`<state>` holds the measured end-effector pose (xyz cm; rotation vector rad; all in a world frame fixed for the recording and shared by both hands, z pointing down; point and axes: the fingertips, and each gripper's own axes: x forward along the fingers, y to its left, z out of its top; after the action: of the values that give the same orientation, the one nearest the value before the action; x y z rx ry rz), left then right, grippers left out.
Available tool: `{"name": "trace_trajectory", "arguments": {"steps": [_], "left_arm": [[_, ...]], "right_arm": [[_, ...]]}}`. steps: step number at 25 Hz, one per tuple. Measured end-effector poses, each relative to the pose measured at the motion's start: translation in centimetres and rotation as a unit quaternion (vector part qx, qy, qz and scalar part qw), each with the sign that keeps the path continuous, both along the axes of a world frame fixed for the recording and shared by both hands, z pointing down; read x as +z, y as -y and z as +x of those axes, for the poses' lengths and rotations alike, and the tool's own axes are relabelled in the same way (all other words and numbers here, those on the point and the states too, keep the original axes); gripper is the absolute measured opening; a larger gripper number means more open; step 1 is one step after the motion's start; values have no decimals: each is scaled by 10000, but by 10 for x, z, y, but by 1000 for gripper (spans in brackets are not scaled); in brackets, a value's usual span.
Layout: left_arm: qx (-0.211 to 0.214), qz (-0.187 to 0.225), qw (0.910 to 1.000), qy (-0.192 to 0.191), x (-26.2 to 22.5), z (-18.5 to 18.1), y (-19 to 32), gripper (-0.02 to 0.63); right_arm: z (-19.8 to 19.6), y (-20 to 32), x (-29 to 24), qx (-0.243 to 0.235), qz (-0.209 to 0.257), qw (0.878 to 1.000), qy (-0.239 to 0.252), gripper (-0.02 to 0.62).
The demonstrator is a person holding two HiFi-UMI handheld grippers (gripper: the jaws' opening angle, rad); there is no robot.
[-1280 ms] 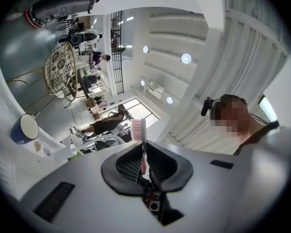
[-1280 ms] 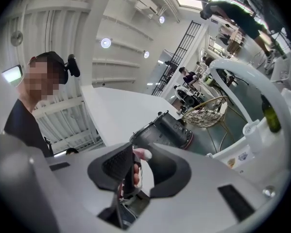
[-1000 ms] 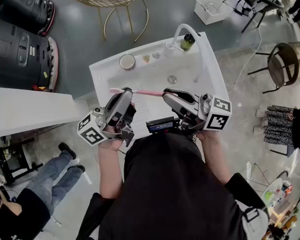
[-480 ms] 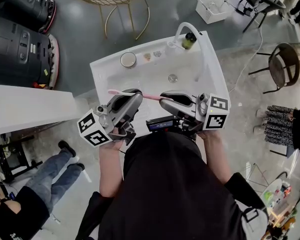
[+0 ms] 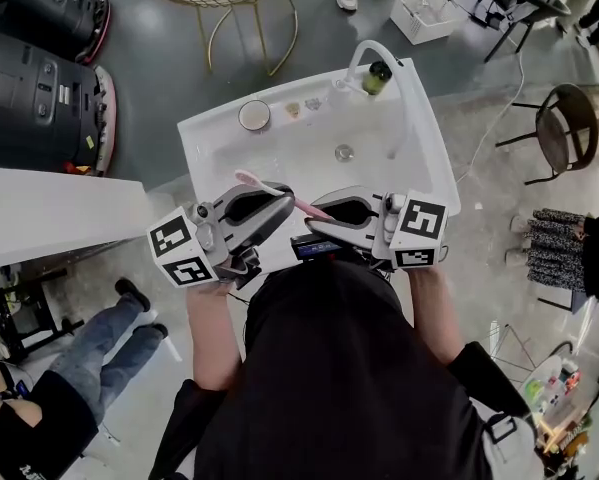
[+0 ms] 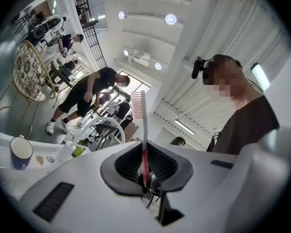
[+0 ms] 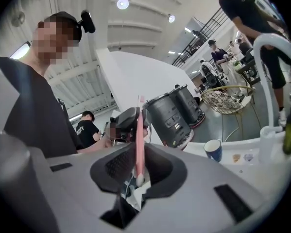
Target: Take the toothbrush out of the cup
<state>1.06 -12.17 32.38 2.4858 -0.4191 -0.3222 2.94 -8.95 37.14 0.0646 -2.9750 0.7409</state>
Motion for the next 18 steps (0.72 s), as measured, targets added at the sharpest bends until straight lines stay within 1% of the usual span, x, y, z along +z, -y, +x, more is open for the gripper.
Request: {"name": "trace_trajectory", "arguments": {"steps": [3, 9, 15, 18], "left_arm": [[87, 87, 9999, 72, -1, 3, -2, 32], [239, 143, 9991, 331, 3, 2, -4, 32], [253, 215, 9989, 339, 1, 8, -3, 32], [168, 322, 9990, 272, -4, 11, -3, 32]], "right_arm": [[0, -3, 1, -65, -59, 10000, 7, 60], [4, -2, -2, -83, 16, 9999, 94, 61], [2, -3, 0, -158, -8, 9998, 93, 58], [-1, -3, -2, -145, -154, 9996, 210, 55]]}}
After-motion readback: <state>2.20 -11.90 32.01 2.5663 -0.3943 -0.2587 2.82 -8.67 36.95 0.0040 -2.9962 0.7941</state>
